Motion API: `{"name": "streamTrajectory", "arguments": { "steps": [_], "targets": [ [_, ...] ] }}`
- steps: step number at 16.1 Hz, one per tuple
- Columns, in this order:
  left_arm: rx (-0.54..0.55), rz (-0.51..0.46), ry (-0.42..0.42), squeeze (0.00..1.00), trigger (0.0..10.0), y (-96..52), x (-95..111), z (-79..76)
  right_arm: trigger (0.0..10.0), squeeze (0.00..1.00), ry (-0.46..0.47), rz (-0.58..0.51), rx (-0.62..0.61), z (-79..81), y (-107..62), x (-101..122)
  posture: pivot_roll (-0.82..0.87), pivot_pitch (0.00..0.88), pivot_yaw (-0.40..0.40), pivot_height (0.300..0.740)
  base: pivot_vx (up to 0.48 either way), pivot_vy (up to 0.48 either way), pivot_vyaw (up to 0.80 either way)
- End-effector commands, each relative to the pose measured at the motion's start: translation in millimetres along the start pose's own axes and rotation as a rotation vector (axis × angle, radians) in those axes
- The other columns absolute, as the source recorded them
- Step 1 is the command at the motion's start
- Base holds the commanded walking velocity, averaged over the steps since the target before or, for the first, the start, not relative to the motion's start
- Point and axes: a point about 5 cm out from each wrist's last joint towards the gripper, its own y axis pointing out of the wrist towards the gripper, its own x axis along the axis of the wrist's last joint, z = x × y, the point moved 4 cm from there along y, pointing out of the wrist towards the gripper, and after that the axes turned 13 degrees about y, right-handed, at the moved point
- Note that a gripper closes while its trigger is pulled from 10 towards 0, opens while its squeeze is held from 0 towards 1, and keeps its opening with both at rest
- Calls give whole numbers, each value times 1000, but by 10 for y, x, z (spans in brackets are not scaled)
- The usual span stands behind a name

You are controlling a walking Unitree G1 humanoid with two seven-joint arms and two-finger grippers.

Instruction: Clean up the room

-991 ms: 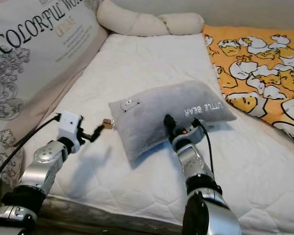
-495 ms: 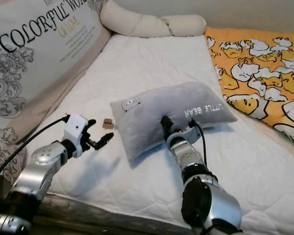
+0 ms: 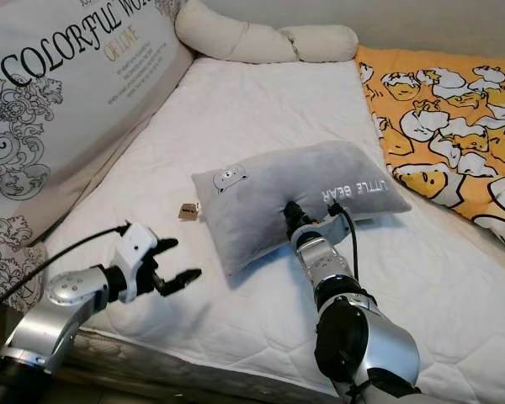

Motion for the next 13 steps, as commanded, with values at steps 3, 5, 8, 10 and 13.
{"name": "streamTrajectory", "arguments": {
  "steps": [3, 5, 8, 10, 13],
  "targets": [
    [-13, 13, 13, 0, 10000, -38, 12, -34, 0, 0, -17, 9, -7, 50, 12, -30, 69, 0, 26, 740, 0, 0, 0],
    [-13, 14, 12, 0, 10000, -37, 11, -44, 0, 0, -29, 4, 3, 58, 12, -24, 62, 0, 26, 740, 0, 0, 0],
    [-13, 10, 7, 0, 10000, -23, 26, -64, 0, 0, -63, 10, 10, 54, 10, -24, 71, 0, 17, 740, 0, 0, 0],
    [-17, 14, 5, 0, 10000, -22, 15, -80, 0, 0, -73, 4, 5, 48, 9, -14, 71, 0, 18, 740, 0, 0, 0],
    [-13, 19, 4, 0, 10000, -29, 4, -67, 0, 0, -71, 6, 10, 52, 10, -27, 71, 0, 18, 740, 0, 0, 0]
  ]
}}
